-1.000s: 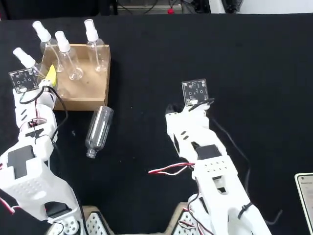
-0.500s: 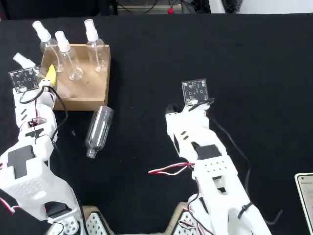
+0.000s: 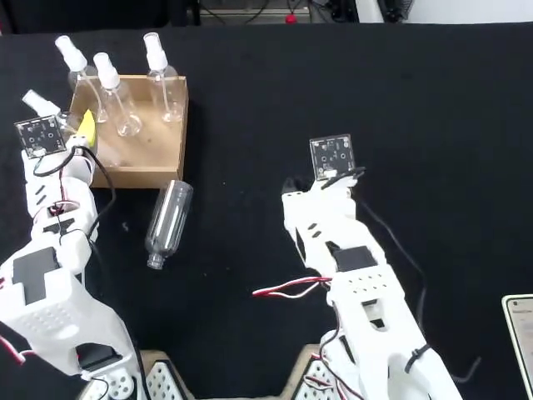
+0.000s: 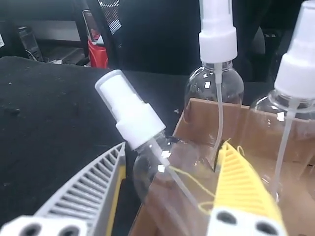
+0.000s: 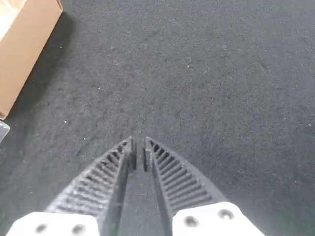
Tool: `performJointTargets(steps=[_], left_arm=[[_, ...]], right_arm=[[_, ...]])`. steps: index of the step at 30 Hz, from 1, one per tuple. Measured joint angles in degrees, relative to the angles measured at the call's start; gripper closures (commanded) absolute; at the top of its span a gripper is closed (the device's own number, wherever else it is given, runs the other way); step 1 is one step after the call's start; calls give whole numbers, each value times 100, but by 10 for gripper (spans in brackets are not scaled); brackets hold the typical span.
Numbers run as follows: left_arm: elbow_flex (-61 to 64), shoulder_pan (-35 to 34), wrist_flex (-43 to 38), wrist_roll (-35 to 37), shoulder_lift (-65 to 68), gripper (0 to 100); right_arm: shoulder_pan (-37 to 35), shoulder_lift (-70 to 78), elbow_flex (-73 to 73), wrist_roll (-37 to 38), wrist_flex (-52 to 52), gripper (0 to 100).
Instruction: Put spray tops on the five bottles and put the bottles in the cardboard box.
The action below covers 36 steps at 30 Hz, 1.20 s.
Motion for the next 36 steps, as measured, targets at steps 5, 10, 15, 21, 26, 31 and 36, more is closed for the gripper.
performJointTargets(steps=[5, 10, 15, 21, 26, 31, 36], left_arm=[[-9, 26, -9, 9, 0, 833], [-18, 62, -9, 9, -62, 834], [-88, 62, -9, 9, -79, 837], [-79, 35, 0, -9, -633, 837], [-70, 44, 273, -413, -888, 837], [-9, 44, 360, -756, -888, 836], [9, 44, 360, -791, -941, 834]], right_arm=[[0, 0, 0, 0, 0, 967], [0, 0, 0, 0, 0, 967], [0, 0, 0, 0, 0, 967], [0, 0, 0, 0, 0, 967], [0, 0, 0, 0, 0, 967], [0, 0, 0, 0, 0, 967], [0, 0, 0, 0, 0, 967]])
